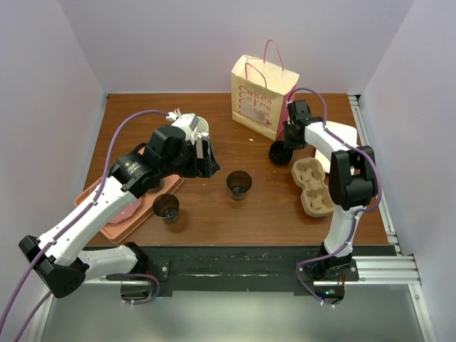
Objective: Pack the takeout coffee
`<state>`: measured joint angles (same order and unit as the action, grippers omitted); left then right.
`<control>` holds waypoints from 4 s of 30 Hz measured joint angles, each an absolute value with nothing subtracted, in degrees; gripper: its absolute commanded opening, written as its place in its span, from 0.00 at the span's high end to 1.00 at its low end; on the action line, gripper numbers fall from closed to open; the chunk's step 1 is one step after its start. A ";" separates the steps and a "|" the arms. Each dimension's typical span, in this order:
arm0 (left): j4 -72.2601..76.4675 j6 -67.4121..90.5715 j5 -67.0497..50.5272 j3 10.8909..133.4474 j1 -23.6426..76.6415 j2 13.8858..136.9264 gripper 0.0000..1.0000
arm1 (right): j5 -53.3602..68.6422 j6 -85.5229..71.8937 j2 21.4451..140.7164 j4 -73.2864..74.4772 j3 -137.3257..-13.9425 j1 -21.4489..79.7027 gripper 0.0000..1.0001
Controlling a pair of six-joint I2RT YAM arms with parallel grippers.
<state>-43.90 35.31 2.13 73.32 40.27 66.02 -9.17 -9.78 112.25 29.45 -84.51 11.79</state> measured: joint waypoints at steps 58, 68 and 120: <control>-43.51 35.35 1.02 71.66 40.27 62.24 0.15 | -5.52 -9.21 110.24 29.34 -83.35 11.18 0.69; -43.40 35.33 0.99 71.66 40.27 62.35 0.15 | -6.72 -9.37 110.32 29.61 -84.31 11.18 0.68; -43.44 35.38 0.84 71.66 40.27 62.35 0.17 | -5.34 -10.24 112.01 30.74 -87.09 10.07 0.93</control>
<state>-43.44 35.38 0.84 71.66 40.27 62.35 -5.34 -10.24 112.01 30.74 -87.09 10.07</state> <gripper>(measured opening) 0.839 0.079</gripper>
